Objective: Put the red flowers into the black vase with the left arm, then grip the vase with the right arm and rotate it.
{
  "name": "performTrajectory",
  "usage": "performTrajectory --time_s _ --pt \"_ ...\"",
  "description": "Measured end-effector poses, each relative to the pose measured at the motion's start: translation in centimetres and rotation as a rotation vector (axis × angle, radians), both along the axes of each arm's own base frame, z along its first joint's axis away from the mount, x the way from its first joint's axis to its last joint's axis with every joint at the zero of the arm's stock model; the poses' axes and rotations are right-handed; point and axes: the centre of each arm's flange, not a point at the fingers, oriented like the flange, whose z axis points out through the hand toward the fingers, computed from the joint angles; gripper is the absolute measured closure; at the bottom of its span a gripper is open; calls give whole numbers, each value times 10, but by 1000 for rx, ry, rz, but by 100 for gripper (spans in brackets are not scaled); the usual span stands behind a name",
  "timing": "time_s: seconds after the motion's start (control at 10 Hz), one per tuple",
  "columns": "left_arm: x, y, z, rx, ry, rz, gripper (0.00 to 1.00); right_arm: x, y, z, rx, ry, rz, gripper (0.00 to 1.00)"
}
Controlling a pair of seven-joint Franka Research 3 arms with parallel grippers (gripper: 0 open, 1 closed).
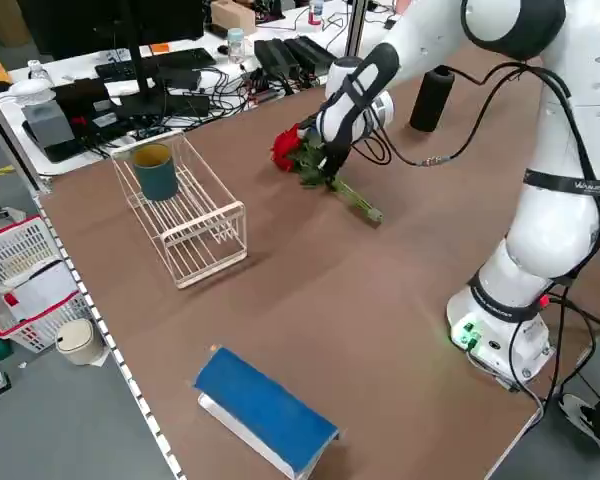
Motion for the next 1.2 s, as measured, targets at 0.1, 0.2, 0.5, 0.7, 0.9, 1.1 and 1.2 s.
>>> performTrajectory --time_s 0.1,0.2,0.5,0.7,0.9,1.1,1.2 --pt "1 0 1 0 -3 4 89 0 0 0 0 0 -1 0" --pt "4 0 5 -1 -10 19 89 0 0 0 0 0 0 0" --pt "26 -5 61 13 16 117 89 0 5 0 1 -1 9 0" --pt "40 -34 132 16 2 231 89 0 5 0 1 -1 10 0" --pt "45 -66 190 40 -26 356 89 0 5 0 1 0 10 0" --pt "53 -88 238 105 -64 493 89 0 6 0 1 0 10 0" --pt "57 -95 262 128 -83 567 89 0 6 0 1 0 10 0"
